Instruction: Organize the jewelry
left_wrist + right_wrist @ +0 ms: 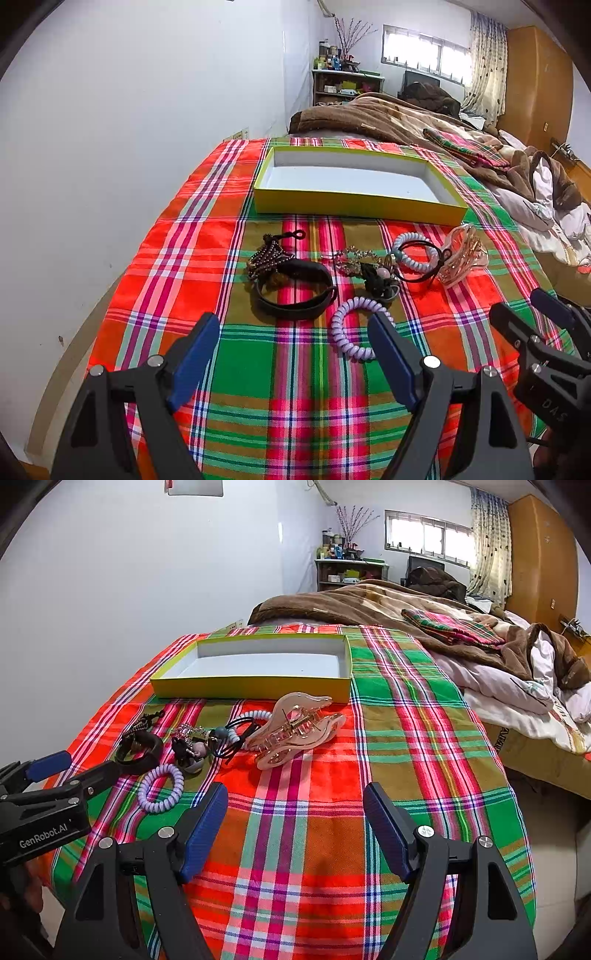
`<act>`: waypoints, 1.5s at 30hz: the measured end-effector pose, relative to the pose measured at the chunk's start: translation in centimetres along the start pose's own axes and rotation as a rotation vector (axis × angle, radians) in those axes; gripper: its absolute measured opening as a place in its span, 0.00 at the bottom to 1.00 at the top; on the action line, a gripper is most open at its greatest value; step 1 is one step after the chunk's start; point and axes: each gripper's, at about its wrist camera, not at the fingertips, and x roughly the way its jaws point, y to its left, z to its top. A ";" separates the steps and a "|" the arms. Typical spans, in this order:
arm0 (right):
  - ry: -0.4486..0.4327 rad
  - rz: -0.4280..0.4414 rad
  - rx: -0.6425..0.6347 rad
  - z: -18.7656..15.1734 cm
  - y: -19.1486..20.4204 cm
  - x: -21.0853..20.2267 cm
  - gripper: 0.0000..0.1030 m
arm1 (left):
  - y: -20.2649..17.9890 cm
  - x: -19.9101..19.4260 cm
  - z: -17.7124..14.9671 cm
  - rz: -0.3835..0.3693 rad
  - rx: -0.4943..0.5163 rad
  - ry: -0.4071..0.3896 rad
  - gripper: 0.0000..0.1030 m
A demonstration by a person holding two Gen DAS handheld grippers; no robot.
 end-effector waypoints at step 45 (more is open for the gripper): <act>-0.007 0.003 0.014 0.0 -0.2 -0.2 0.73 | 0.8 0.0 0.0 0.008 -0.024 0.006 0.82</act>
